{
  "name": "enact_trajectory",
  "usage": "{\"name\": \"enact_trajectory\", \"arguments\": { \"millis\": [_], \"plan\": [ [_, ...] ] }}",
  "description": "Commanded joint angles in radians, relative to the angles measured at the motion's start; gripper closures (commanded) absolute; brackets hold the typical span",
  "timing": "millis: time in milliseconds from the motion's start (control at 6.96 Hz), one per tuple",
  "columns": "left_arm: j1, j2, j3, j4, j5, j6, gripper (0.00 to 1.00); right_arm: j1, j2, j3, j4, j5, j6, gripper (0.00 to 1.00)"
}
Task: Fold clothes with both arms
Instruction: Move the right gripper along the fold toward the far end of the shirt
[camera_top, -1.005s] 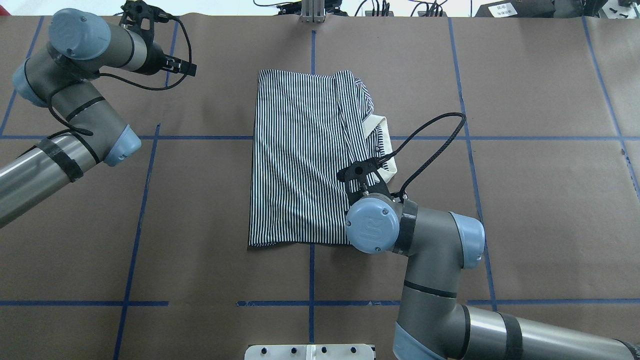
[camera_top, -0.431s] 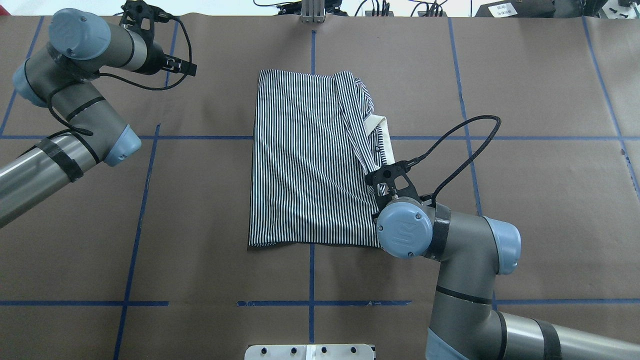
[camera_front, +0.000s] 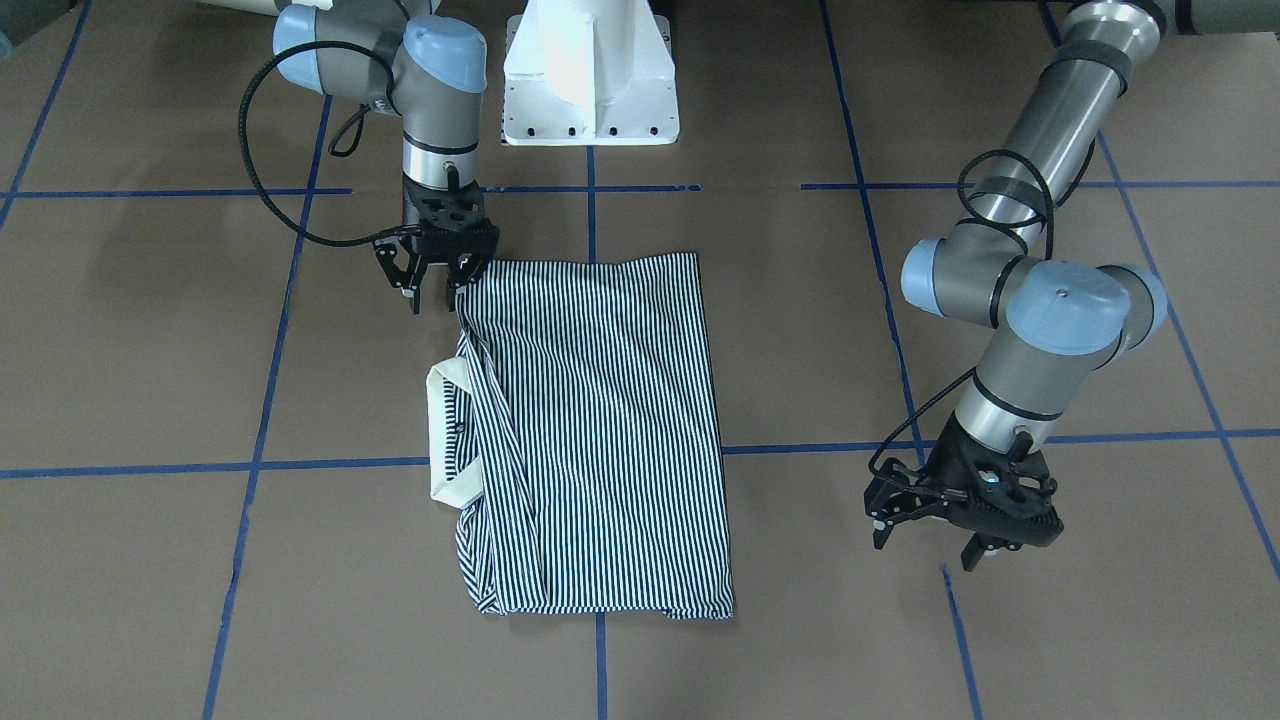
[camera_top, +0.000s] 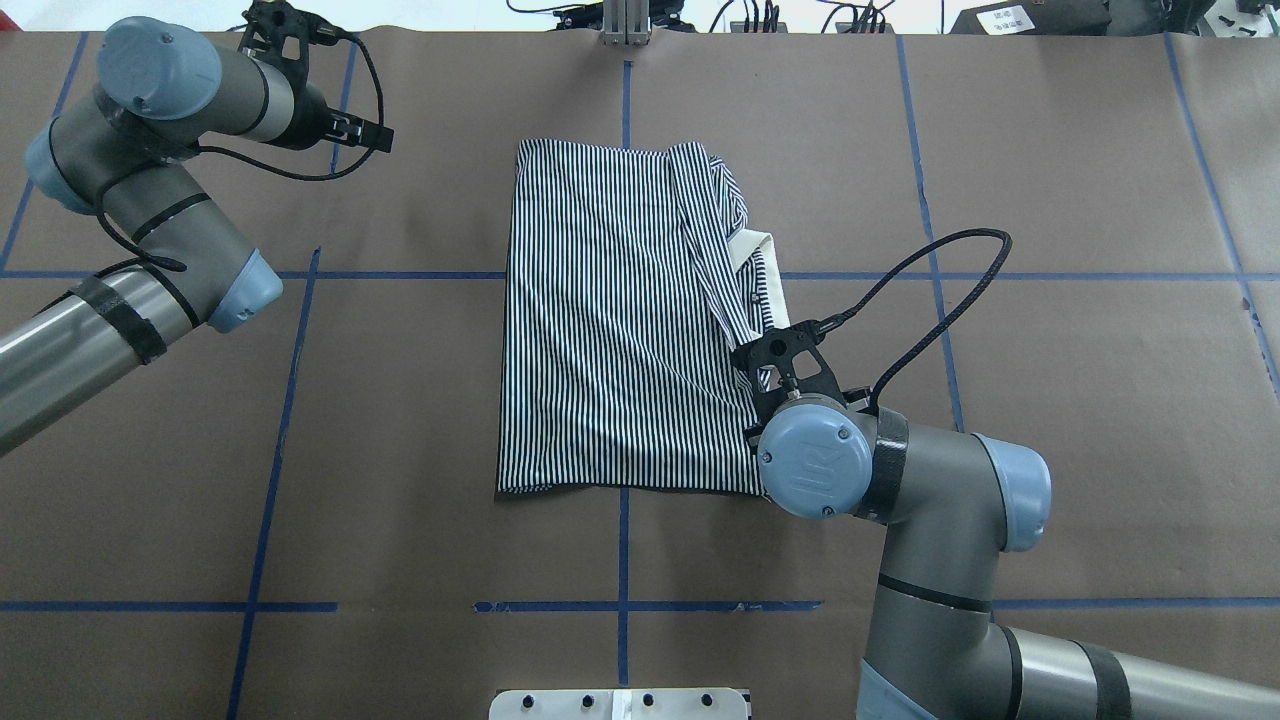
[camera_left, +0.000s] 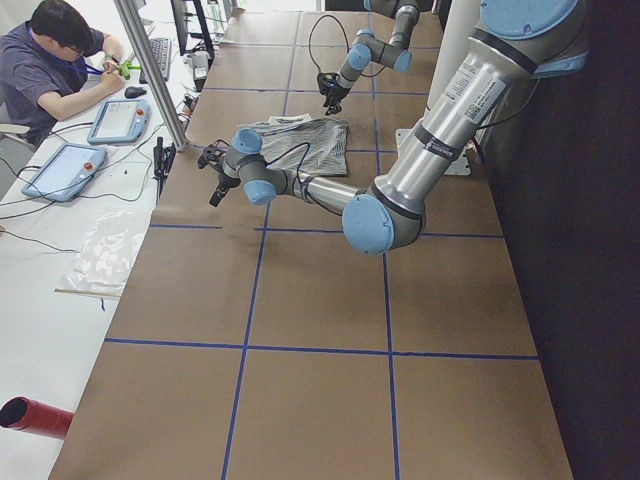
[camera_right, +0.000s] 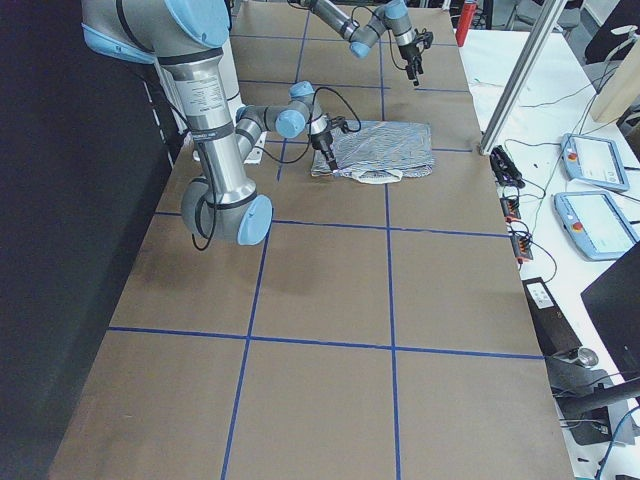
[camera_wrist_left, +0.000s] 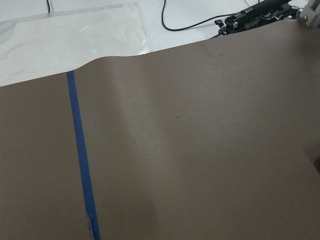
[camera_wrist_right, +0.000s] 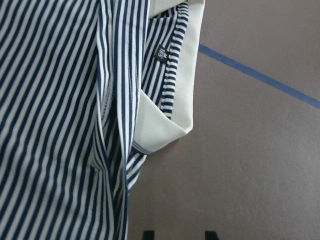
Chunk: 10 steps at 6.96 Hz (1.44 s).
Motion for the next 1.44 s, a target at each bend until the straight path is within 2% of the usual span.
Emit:
{"name": "enact_trajectory", "arguments": {
  "millis": [0, 144, 287, 431, 718, 1292],
  "plan": [
    [0.000, 0.000, -0.002, 0.000, -0.002, -0.001, 0.00, 0.039, 0.143, -0.116, 0.002, 0.015, 0.006, 0.52],
    [0.000, 0.000, -0.006, -0.001, -0.023, -0.001, 0.00, 0.066, 0.221, -0.207, 0.007, 0.021, 0.011, 0.51],
    [0.000, 0.002, -0.017, 0.000, -0.046, -0.001, 0.00, 0.071, 0.263, -0.268, 0.009, 0.021, 0.012, 0.42],
    [0.000, 0.002, -0.017, 0.000, -0.046, -0.001, 0.00, 0.071, 0.265, -0.281, 0.009, 0.021, 0.012, 0.26],
    [-0.002, 0.002, -0.017, 0.000, -0.046, -0.001, 0.00, 0.079, 0.264, -0.316, 0.007, 0.021, 0.005, 0.36],
    [-0.002, 0.003, -0.017, 0.000, -0.046, -0.001, 0.00, 0.117, 0.262, -0.349, 0.005, 0.041, -0.041, 0.38]
  ]
}}
